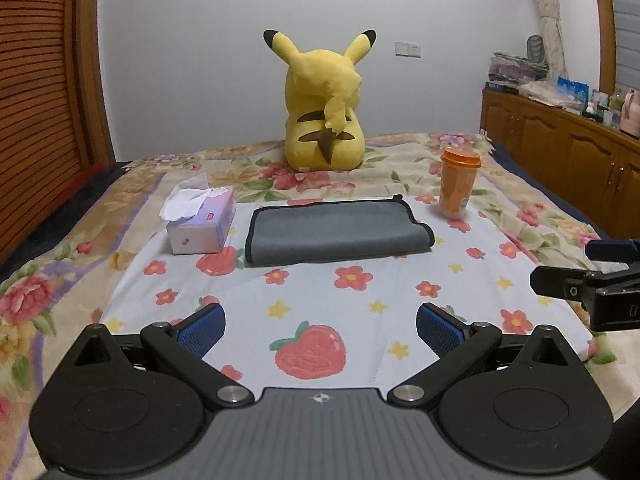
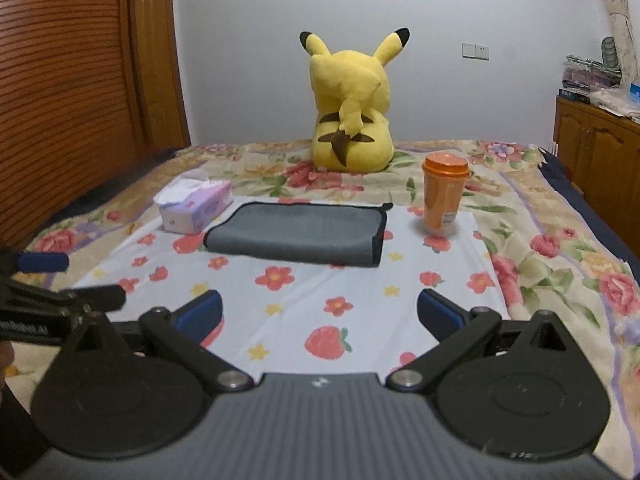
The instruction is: Fold towel
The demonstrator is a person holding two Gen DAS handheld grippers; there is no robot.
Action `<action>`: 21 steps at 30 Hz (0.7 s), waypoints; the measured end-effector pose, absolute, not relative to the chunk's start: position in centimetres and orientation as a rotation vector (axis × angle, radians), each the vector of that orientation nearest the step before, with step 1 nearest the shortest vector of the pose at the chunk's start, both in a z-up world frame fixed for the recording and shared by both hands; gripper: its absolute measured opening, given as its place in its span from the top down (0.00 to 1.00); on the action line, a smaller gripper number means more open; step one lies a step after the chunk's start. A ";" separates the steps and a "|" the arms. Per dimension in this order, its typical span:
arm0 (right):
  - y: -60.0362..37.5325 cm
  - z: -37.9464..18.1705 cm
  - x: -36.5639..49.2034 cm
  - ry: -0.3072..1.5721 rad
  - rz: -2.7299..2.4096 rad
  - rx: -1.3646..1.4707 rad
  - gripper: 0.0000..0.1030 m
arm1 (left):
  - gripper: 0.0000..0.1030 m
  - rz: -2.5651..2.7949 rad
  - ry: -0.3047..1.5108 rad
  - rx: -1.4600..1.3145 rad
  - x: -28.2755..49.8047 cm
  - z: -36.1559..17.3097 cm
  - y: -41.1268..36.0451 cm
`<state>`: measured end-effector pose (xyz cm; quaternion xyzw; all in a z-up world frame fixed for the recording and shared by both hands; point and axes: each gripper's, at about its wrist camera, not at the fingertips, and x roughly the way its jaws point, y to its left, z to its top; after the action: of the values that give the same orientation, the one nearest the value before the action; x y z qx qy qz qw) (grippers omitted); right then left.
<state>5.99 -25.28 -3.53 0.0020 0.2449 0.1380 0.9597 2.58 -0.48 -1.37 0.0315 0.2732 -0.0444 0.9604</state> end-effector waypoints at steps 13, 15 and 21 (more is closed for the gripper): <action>-25.7 -4.4 6.2 0.490 0.258 0.022 0.00 | 0.00 -0.064 0.522 0.038 2.3 -1.4 0.1; -25.8 -4.4 6.2 0.487 0.254 0.025 0.00 | 0.00 -0.065 0.511 0.038 2.2 -1.3 0.1; -26.1 -4.1 5.7 0.462 0.241 0.034 0.00 | 0.00 -0.070 0.463 0.034 1.5 -0.8 0.2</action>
<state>5.73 -26.12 -4.12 0.0168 0.2282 0.1191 0.9662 1.52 0.16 -0.80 0.0170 0.2292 -0.0347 0.9726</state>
